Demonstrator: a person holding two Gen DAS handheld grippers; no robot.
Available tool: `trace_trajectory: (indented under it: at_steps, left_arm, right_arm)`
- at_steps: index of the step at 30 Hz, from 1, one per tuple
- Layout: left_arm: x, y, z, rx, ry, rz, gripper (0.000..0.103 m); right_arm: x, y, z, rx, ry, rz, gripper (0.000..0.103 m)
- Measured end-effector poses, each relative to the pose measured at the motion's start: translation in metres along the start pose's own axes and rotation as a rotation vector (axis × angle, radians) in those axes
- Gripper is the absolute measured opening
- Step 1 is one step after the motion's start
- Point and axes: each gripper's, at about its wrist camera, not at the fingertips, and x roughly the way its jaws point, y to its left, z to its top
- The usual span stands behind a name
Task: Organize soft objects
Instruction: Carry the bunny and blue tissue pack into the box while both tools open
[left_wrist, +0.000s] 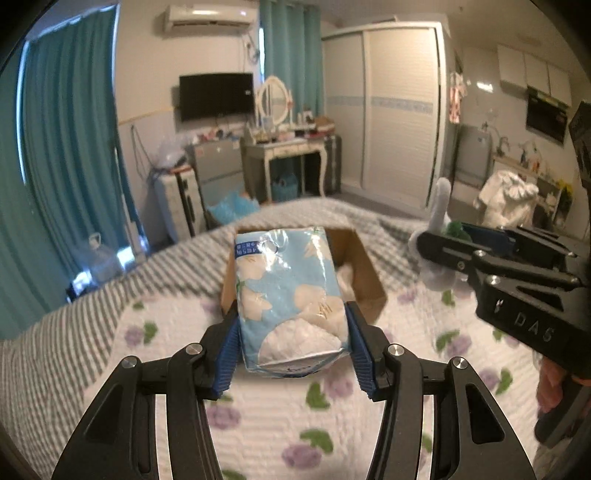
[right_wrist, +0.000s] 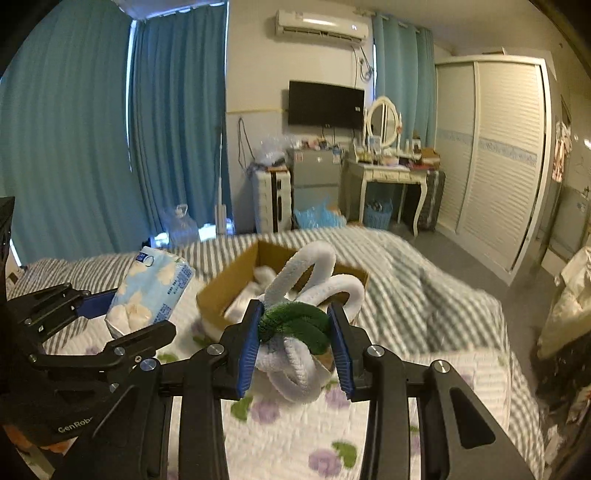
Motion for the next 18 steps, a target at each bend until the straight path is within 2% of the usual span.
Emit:
trace_trajectory:
  at_steps: [6, 9, 13, 18]
  left_arm:
    - [0.045, 0.01, 0.033, -0.028, -0.003, -0.011, 0.051]
    - [0.072, 0.016, 0.047, -0.015, -0.002, 0.0, 0.051]
    - [0.118, 0.021, 0.054, -0.02, 0.03, 0.001, 0.052]
    - [0.163, 0.027, 0.046, -0.006, 0.061, 0.02, 0.052]
  right_arm:
    - [0.028, -0.013, 0.031, 0.001, -0.039, -0.002, 0.036]
    - [0.058, -0.023, 0.042, 0.004, -0.028, -0.009, 0.036]
    - [0.1, -0.036, 0.047, 0.018, -0.001, -0.018, 0.036]
    - [0.161, -0.063, 0.041, 0.101, 0.054, 0.016, 0.036]
